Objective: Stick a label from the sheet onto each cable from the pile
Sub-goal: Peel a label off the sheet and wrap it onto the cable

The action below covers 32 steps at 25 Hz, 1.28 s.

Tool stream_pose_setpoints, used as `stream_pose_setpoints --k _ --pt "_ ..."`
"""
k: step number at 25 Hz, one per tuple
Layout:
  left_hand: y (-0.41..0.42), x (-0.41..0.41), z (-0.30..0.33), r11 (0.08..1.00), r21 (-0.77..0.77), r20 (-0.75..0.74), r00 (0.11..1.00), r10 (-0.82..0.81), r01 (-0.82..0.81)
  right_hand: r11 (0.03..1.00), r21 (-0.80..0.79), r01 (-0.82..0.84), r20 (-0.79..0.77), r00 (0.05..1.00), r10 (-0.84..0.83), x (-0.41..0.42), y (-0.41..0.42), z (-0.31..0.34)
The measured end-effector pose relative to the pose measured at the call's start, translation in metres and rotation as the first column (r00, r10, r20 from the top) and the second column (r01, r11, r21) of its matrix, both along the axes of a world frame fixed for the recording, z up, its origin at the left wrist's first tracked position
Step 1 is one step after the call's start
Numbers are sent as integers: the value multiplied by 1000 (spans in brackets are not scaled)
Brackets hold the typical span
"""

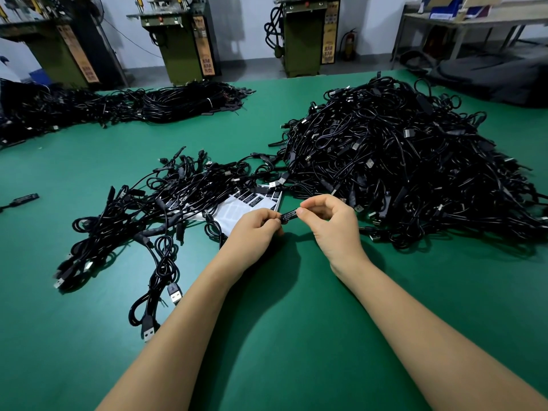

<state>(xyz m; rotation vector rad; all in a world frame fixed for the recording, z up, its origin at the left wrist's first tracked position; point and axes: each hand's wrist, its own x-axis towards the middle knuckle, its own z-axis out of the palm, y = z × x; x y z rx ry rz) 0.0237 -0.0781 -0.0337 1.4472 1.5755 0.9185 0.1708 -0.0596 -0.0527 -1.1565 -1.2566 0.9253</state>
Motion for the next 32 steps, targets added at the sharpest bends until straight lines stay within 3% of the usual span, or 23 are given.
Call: stream_pose_setpoints --k 18,32 --pt "0 0 -1 1000 -5 11 1000 -6 6 1000 0 8 40 999 -8 0 2 -3" --pt "0 4 -10 989 144 -119 992 48 -30 1000 22 17 113 993 -20 -1 0 -2"
